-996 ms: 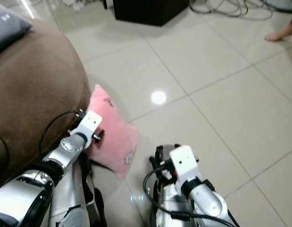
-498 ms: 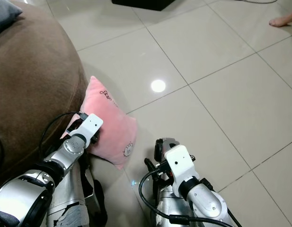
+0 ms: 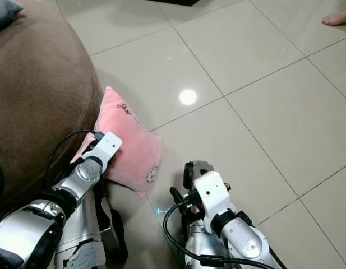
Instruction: Move the pillow to the sofa from floor
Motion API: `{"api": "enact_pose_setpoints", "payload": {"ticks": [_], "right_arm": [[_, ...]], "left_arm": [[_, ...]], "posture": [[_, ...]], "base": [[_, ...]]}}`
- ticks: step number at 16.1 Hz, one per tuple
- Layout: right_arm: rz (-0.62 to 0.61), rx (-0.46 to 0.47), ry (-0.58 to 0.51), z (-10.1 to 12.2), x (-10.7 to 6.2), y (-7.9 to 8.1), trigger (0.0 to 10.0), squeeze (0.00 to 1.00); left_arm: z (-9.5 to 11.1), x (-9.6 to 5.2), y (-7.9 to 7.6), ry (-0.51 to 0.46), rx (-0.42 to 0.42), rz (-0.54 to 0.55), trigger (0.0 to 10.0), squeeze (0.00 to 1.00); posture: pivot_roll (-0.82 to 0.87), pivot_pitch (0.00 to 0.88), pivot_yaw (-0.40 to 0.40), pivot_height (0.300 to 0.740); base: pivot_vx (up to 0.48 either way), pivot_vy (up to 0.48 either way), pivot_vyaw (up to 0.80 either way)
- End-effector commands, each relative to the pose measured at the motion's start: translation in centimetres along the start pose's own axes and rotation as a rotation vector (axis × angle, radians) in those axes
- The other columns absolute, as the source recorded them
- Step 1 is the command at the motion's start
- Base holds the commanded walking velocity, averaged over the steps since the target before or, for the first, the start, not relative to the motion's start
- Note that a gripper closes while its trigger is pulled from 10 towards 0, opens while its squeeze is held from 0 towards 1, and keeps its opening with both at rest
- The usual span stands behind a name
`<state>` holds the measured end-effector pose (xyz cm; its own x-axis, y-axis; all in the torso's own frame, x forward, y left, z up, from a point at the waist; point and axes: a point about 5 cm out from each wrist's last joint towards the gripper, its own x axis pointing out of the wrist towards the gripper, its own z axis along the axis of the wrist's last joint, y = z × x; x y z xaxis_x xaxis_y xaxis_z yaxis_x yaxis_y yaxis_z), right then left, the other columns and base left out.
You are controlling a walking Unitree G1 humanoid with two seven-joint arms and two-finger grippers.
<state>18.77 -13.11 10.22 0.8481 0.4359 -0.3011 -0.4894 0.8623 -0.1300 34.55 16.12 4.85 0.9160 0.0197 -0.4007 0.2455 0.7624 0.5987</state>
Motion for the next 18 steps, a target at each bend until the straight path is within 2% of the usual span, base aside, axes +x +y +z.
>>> {"api": "enact_pose_setpoints", "payload": {"ticks": [1, 11, 16, 17, 18], "right_arm": [[0.005, -0.006, 0.014, -0.2, -0.3, 0.3, 10.0, 0.0], [-0.03, -0.05, 0.006, -0.3, 0.3, 0.0, 10.0, 0.0], [-0.108, -0.07, -0.012, -0.9, 0.7, -1.1, 10.0, 0.0], [-0.123, -0.055, -0.013, -1.1, 0.8, -1.2, 10.0, 0.0], [-0.164, -0.05, -0.014, -1.2, 0.9, -1.6, 10.0, 0.0]], "left_arm": [[-0.9, -0.2, -0.5, 0.034, 0.002, -0.011, 0.0, 0.0], [0.2, -0.1, -1.0, 0.004, -0.036, -0.031, 0.0, 0.0], [1.3, 0.1, -1.5, -0.025, -0.132, -0.065, 0.0, 0.0], [1.6, 0.1, -1.6, -0.035, -0.159, -0.073, 0.0, 0.0], [2.0, 0.1, -1.5, -0.05, -0.221, -0.081, 0.0, 0.0]], "posture": [[-0.17, 0.342, 0.016, 0.499], [-0.18, 0.307, 0.022, 0.499], [-0.17, 0.227, 0.031, 0.499], [-0.17, 0.216, 0.031, 0.499], [-0.17, 0.183, 0.032, 0.499]], "base": [[0.0, 0.0, 0.0], [0.0, 0.0, 0.0], [0.0, 0.0, 0.0], [0.0, 0.0, 0.0], [0.0, 0.0, 0.0]]}}
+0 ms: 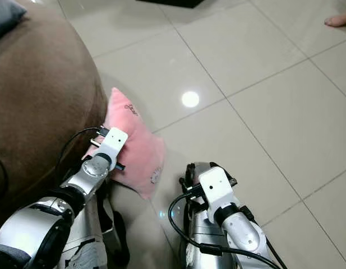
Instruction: Move the pillow to the sofa from floor
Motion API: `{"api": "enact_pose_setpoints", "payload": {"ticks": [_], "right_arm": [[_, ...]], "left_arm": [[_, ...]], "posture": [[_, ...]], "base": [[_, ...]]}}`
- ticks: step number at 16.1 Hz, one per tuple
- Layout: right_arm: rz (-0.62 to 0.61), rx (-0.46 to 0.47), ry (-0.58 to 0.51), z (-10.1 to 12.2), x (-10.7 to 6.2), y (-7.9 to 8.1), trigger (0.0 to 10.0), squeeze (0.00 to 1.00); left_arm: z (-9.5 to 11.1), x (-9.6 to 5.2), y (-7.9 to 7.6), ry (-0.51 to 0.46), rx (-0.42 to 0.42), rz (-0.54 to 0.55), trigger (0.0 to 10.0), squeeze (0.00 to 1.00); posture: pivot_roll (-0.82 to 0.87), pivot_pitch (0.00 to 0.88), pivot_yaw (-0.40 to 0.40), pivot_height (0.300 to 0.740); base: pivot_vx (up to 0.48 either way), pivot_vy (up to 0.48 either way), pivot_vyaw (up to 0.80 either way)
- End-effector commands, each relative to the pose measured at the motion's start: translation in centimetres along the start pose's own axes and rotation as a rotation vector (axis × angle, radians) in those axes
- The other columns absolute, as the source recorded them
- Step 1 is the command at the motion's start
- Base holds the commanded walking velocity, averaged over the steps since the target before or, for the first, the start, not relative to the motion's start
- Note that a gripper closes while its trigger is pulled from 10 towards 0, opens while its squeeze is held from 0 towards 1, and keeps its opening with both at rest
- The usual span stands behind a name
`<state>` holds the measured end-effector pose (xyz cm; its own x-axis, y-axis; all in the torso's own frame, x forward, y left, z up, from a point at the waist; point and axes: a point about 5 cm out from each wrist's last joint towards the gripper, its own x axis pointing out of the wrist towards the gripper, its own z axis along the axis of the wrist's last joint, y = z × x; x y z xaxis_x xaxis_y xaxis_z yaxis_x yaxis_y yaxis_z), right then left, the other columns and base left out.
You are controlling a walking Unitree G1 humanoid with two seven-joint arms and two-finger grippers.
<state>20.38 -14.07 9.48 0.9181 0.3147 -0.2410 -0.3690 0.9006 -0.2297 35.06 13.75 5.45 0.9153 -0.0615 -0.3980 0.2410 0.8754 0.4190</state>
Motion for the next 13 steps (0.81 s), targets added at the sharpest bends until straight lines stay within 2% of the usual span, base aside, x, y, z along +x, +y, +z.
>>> {"api": "enact_pose_setpoints", "payload": {"ticks": [1, 3, 4, 5, 6, 7, 8, 9, 10, 12, 13], "right_arm": [[-0.073, 0.01, 0.008, -0.7, -0.2, -0.5, 10.0, 0.0], [-0.165, -0.003, -0.01, -0.7, 0.0, -1.6, 10.0, 0.0], [-0.185, -0.001, -0.017, -0.5, -0.1, -1.8, 10.0, 0.0], [-0.277, 0.031, -0.056, 0.4, -0.5, -3.0, 10.0, 0.0], [-0.354, 0.11, -0.099, 1.2, -1.0, -4.1, 10.0, 0.0], [-0.436, 0.215, -0.155, 1.8, -1.6, -5.0, 10.0, 0.0], [-0.478, 0.259, -0.189, 2.2, -2.0, -5.4, 10.0, 0.0], [-0.493, 0.245, -0.205, 2.4, -2.2, -5.3, 10.0, 0.0], [-0.496, 0.242, -0.209, 2.5, -2.2, -5.2, 10.0, 0.0], [-0.498, 0.253, -0.214, 2.8, -2.2, -5.0, 10.0, 0.0], [-0.493, 0.261, -0.208, 2.9, -2.2, -5.1, 10.0, 0.0]], "left_arm": [[0.5, 0.1, -0.1, -0.026, -0.09, -0.023, 0.0, 0.0], [1.6, 0.2, 0.4, -0.072, -0.211, -0.029, 0.0, 0.0], [2.0, 0.3, 0.6, -0.089, -0.235, -0.033, 0.0, 0.0], [4.2, 0.4, 1.6, -0.195, -0.357, -0.049, 0.0, 0.0], [6.1, 0.3, 2.5, -0.293, -0.41, -0.069, 0.0, 0.0], [8.1, -0.1, 3.4, -0.403, -0.423, -0.098, 0.0, 0.0], [9.6, -0.9, 3.8, -0.505, -0.425, -0.141, 0.0, 0.0], [10.1, -2.1, 3.9, -0.563, -0.424, -0.198, 10.0, 0.0], [9.9, -2.9, 3.7, -0.586, -0.434, -0.245, 10.0, 0.0], [9.0, -3.9, 3.3, -0.614, -0.405, -0.246, 10.0, 0.0], [8.7, -4.9, 2.5, -0.613, -0.438, -0.251, 10.0, 0.0]], "posture": [[-0.17, 0.156, 0.032, 0.499], [-0.17, 0.125, 0.035, 0.499], [-0.17, 0.125, 0.035, 0.499], [-0.16, 0.105, 0.035, 0.499], [-0.15, 0.086, 0.035, 0.499], [-0.14, 0.081, 0.037, 0.504], [-0.14, 0.071, 0.037, 0.514], [-0.13, 0.062, 0.036, 0.524], [-0.13, 0.061, 0.033, 0.534], [-0.13, 0.058, 0.029, 0.549], [-0.12, 0.052, 0.027, 0.564]], "base": [[0.0, 0.0, 0.0], [0.0, 0.0, 0.0], [0.0, 0.0, 0.0], [0.0, 0.0, 0.0], [0.0, 0.0, 0.0], [0.0, 0.0, 0.0], [0.0, 0.0, 0.0], [0.0, 0.0, 0.0], [0.0, 0.0, 0.0], [0.0, 0.0, 0.0], [0.0, 0.0, 0.0]]}}
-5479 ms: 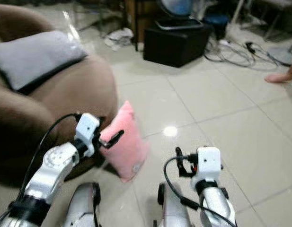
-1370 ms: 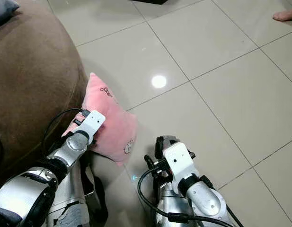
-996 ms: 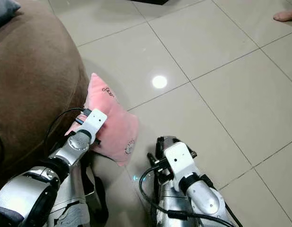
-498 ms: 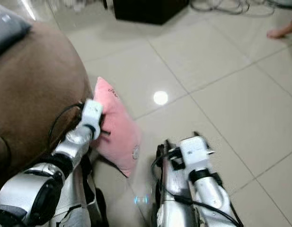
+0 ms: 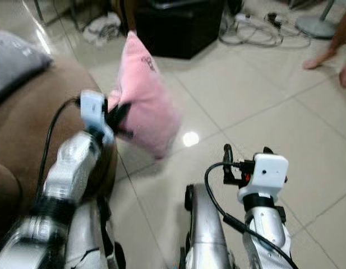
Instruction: Move the pillow to the sofa from floor
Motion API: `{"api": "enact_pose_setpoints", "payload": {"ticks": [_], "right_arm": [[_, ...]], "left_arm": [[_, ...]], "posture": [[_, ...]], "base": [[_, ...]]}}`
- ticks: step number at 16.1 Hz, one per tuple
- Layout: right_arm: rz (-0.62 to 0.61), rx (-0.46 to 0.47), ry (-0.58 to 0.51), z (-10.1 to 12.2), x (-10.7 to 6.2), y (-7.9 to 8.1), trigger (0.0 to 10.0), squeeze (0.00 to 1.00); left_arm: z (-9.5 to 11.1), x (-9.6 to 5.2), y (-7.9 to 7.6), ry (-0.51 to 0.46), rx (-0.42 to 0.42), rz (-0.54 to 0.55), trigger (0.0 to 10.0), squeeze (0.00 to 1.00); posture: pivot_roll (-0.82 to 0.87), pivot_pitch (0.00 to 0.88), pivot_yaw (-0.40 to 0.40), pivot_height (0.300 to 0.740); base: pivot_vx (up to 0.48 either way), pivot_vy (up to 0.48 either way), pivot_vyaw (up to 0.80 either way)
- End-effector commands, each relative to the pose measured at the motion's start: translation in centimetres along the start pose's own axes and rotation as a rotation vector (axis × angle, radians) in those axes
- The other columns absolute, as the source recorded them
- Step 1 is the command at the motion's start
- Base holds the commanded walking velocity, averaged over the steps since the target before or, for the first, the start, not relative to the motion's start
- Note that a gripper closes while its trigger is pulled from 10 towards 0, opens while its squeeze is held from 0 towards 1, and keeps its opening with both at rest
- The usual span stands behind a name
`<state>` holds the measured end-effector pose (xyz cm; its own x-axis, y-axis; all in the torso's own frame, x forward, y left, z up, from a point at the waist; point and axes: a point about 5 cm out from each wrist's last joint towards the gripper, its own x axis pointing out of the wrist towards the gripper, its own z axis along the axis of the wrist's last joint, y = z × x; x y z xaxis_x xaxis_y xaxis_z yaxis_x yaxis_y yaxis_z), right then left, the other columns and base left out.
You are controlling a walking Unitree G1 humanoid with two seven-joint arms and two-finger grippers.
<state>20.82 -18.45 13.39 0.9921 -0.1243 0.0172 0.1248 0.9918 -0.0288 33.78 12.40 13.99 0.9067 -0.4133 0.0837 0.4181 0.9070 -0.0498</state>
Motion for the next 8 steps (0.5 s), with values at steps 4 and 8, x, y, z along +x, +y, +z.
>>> {"api": "enact_pose_setpoints", "payload": {"ticks": [4, 8], "right_arm": [[-0.001, 0.002, -0.036, 1.7, 0.4, -0.7, 10.0, 0.0], [0.026, -0.012, -0.039, 1.8, 0.9, -1.0, 10.0, 0.0]], "left_arm": [[2.0, -1.2, -2.4, -0.037, 0.01, -0.086, 10.0, 0.0], [1.6, -3.0, -1.6, 0.028, 0.041, -0.045, 10.0, 0.0]], "posture": [[-0.1, 0.039, 0.0, 0.609], [-0.07, 0.029, -0.016, 0.649]], "base": [[0.0, 0.0, 0.0], [0.0, 0.0, 0.0]]}}
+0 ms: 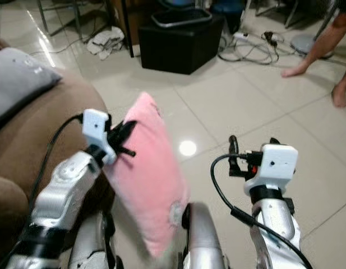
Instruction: Move the pillow to the sofa from floor
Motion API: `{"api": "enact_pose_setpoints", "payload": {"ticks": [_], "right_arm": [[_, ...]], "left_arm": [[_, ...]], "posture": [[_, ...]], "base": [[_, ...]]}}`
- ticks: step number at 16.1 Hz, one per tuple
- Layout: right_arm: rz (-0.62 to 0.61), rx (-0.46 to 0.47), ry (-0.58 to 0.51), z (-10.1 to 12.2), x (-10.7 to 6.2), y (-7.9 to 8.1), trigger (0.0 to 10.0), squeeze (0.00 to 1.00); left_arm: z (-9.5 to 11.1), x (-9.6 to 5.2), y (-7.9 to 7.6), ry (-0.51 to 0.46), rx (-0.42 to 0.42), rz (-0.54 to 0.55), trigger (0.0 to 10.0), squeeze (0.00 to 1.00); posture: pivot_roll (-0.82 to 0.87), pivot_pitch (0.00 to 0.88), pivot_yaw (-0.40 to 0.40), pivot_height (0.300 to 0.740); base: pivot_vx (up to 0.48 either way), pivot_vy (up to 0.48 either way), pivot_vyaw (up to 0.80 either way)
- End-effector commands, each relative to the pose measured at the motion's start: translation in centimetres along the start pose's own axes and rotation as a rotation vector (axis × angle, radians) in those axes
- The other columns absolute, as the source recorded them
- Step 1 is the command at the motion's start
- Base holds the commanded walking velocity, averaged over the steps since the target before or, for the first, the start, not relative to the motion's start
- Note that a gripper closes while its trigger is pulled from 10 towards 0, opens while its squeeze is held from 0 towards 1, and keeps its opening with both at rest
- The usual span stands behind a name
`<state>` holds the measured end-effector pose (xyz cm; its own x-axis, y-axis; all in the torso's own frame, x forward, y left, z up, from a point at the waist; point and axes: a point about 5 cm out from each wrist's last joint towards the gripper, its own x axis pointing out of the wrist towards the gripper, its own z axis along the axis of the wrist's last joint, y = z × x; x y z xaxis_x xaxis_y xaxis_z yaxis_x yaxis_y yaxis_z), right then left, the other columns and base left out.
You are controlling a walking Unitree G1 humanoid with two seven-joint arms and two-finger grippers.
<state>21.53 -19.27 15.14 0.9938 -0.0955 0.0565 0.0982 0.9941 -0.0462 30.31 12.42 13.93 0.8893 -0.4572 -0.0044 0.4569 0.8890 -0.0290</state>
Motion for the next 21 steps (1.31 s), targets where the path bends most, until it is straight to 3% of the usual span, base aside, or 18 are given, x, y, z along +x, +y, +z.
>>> {"api": "enact_pose_setpoints", "payload": {"ticks": [1, 3, 7, 11, 16, 17, 21], "right_arm": [[0.009, -0.002, 0.011, -0.2, 0.1, -0.3, 10.0, 0.0], [0.019, -0.001, 0.027, -0.8, 0.4, -0.3, 10.0, 0.0], [0.045, 0.014, 0.037, -1.4, 1.1, 0.2, 10.0, 0.0], [0.046, 0.017, 0.017, -0.9, 1.7, 0.2, 10.0, 0.0], [0.046, 0.013, 0.072, -1.7, 1.7, 0.2, 10.0, 0.0], [0.069, -0.025, 0.075, -1.8, 1.6, 0.5, 10.0, 0.0], [0.166, -0.081, 0.091, -2.1, 1.4, 1.8, 10.0, 0.0]], "left_arm": [[1.6, -0.5, 0.2, -0.048, 0.067, 0.002, 10.0, 0.0], [2.2, -1.5, 1.1, -0.032, 0.131, 0.039, 10.0, 0.0], [3.0, -2.5, 1.3, -0.053, 0.181, 0.052, 10.0, 0.0], [2.7, -1.1, 0.1, -0.044, 0.247, 0.013, 10.0, 0.0], [2.9, 0.3, 0.3, -0.044, 0.259, 0.04, 10.0, 0.0], [2.9, 0.7, 0.6, -0.032, 0.256, 0.065, 10.0, 0.0], [2.8, 1.2, 1.1, -0.011, 0.292, 0.083, 10.0, 0.0]], "posture": [[-0.05, 0.027, -0.016, 0.659], [-0.02, 0.021, -0.017, 0.679], [0.0, 0.014, -0.024, 0.714], [-0.02, 0.012, -0.015, 0.74], [-0.04, 0.015, -0.006, 0.74], [-0.04, 0.014, -0.002, 0.74], [-0.04, 0.015, -0.002, 0.74]], "base": [[0.0, 0.0, 0.0], [0.0, 0.0, 0.0], [0.0, 0.0, 0.0], [0.0, 0.0, 0.0], [0.0, 0.0, 0.0], [0.3, 0.0, 0.0], [0.327, 0.0, 0.8]]}}
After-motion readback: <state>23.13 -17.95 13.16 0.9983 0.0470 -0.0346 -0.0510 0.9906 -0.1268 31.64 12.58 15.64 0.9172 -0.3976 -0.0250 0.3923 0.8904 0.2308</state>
